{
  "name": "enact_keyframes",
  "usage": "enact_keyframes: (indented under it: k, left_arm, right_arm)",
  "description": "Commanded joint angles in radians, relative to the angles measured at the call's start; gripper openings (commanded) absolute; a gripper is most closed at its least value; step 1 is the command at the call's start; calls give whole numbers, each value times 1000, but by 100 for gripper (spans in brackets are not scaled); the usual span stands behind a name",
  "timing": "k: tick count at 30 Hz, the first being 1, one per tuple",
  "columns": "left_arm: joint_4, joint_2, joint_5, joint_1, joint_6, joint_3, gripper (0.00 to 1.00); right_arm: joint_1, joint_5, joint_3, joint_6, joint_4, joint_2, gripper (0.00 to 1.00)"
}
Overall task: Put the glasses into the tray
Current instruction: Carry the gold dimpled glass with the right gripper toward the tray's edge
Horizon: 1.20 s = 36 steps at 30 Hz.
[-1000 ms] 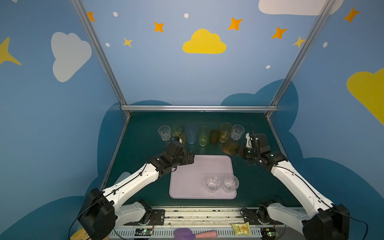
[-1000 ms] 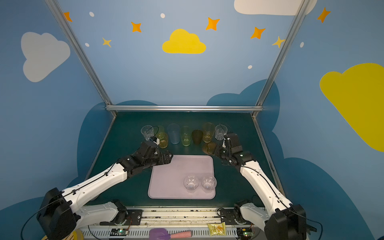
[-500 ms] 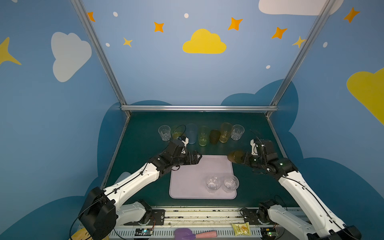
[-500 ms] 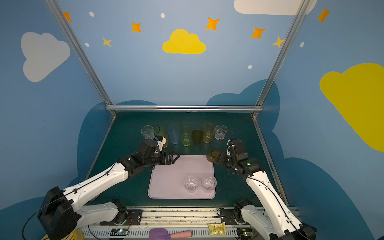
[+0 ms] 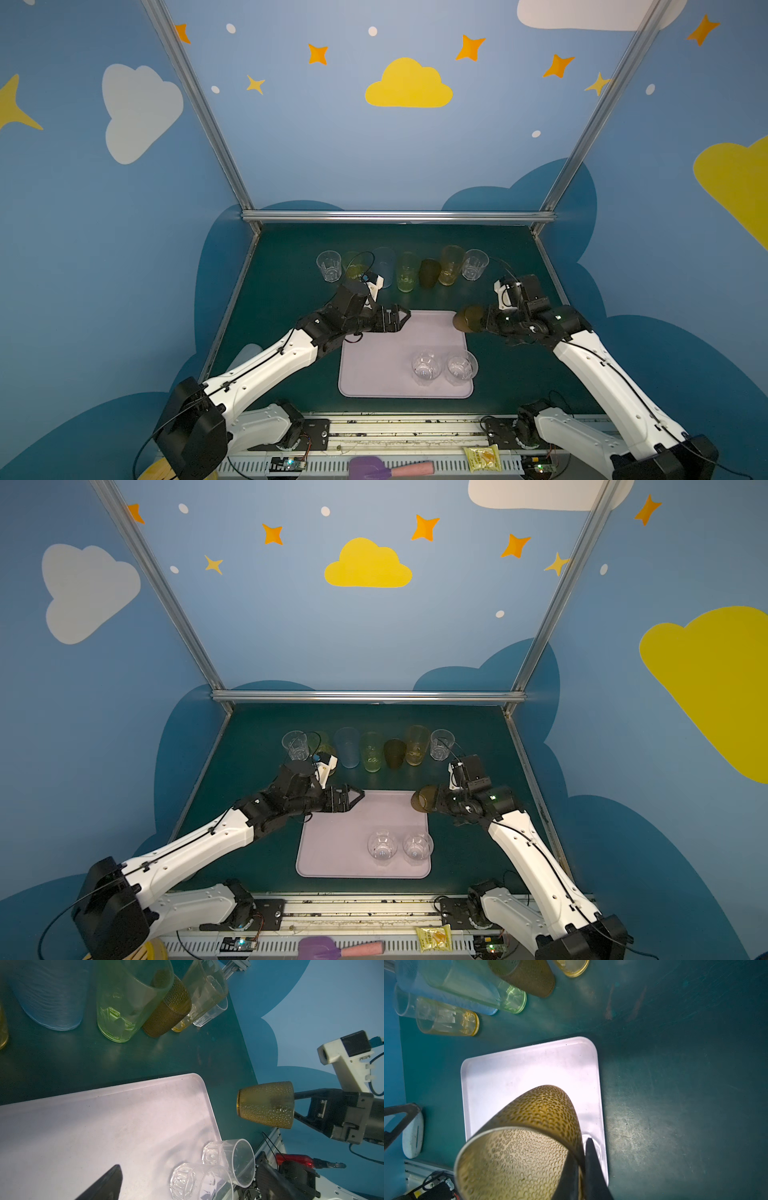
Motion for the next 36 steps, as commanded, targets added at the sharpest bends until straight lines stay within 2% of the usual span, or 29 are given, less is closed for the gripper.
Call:
enact_keyframes:
  k: [1,16,36]
  left_arm:
    - [16,-13,6,-12,1,-14,100]
    - [22,3,-37,-25,-20,-24,100]
    - [-18,13,-91,-24,-41,-34,100]
  right_arm:
    - [24,34,28,-12,-28,1,0]
    - [137,118,36,6,-82,44,0]
    - [199,161,-17,37,-69,157,0]
